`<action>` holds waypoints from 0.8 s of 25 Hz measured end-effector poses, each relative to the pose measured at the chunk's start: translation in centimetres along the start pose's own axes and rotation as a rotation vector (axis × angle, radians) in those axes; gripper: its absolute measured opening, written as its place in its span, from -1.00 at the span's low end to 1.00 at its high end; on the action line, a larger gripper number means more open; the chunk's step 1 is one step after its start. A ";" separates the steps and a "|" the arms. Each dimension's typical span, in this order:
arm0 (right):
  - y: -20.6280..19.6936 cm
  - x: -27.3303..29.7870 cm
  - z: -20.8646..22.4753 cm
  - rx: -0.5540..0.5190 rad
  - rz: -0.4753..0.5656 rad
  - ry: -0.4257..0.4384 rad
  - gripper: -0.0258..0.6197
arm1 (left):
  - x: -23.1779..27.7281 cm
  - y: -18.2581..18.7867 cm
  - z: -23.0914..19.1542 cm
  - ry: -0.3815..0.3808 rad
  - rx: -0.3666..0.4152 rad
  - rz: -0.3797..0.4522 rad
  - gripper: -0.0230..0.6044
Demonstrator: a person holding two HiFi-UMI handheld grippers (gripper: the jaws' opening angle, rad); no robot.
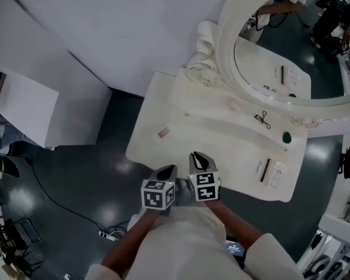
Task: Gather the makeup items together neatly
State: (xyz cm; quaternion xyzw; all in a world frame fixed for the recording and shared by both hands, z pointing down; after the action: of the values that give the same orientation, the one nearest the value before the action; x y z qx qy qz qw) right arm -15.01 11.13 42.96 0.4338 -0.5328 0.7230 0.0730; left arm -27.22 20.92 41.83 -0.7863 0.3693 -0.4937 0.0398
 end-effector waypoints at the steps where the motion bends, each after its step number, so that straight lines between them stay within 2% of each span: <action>1: 0.1 0.2 -0.2 -0.006 -0.001 0.004 -0.86 | -0.1 0.1 -0.3 0.000 -0.003 0.001 -0.90; 8: 1.2 2.2 -1.5 -0.033 0.009 0.029 -0.83 | -0.5 0.8 -2.6 -0.004 -0.015 0.001 -0.90; 20: 2.6 4.7 -2.4 -0.143 0.037 0.101 -0.61 | -1.5 0.5 -6.1 0.017 -0.036 0.013 -0.90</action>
State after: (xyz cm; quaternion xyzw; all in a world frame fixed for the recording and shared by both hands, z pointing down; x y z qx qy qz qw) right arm -20.70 10.35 44.32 0.3808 -0.5865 0.7052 0.1173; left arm -32.82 23.31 43.62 -0.7804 0.3836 -0.4931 0.0257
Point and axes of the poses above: the fingertips, and each gripper's own axes: x forward along the fingers, z to its right, y out of its top, the point moved 10 cm from there along -x, backward along the fingers, and after that the axes turned 8 degrees about -x, right-handed, at the moved point
